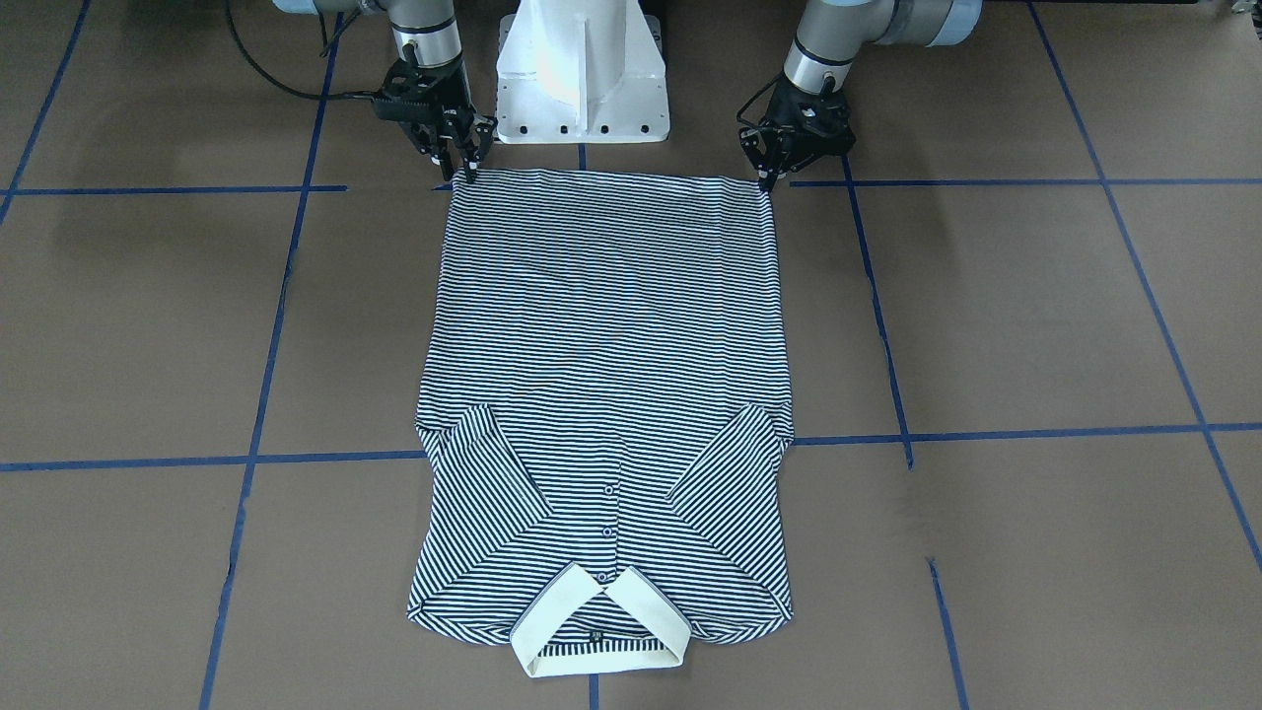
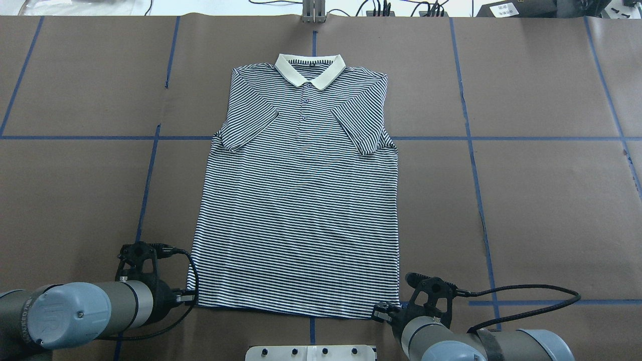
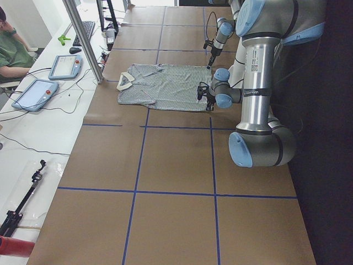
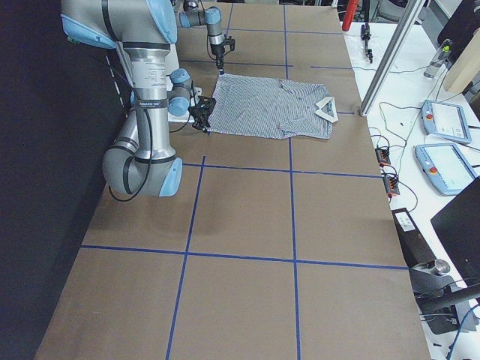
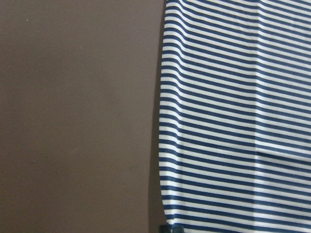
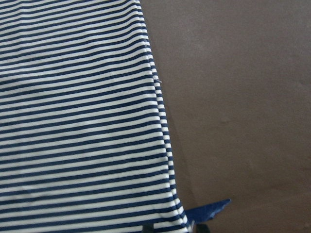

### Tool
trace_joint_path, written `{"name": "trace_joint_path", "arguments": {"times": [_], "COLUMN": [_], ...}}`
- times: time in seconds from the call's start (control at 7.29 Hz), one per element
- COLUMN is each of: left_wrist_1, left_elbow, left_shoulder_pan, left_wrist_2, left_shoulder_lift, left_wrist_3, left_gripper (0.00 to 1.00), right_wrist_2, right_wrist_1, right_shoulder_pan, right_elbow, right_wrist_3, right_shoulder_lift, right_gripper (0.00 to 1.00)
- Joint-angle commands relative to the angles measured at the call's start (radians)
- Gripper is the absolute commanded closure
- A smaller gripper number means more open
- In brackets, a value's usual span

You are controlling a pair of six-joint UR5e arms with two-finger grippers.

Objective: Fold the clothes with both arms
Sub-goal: 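Lift the hem with both grippers and fold it toward the collar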

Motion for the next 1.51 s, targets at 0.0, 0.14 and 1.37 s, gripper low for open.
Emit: {"name": "trace_joint_path", "arguments": {"times": [0.0, 0.14, 1.37], "left_wrist_1": [0.0, 0.0, 0.778], "left_elbow": [-0.002, -0.009, -0.608], "left_shoulder_pan": [0.0, 0.0, -0.04], "left_wrist_2": [0.001, 0.001, -0.207], "left_shoulder_lift": [-0.005, -0.008, -0.215], "left_wrist_3": [0.0, -0.002, 0.029], "left_gripper": [1.0, 1.0, 1.0], "right_wrist_2": [-0.008, -0.005, 0.089], "right_wrist_1": [-0.001, -0.001, -0.495], "right_shoulder_pan": [0.002, 0.012, -0.019], "right_elbow": [0.003, 0.023, 0.624], "right_wrist_3": [0.017, 0.011, 0.0], "right_shoulder_lift": [0.0, -0.003, -0.06], "right_gripper": [1.0, 1.0, 1.0]}}
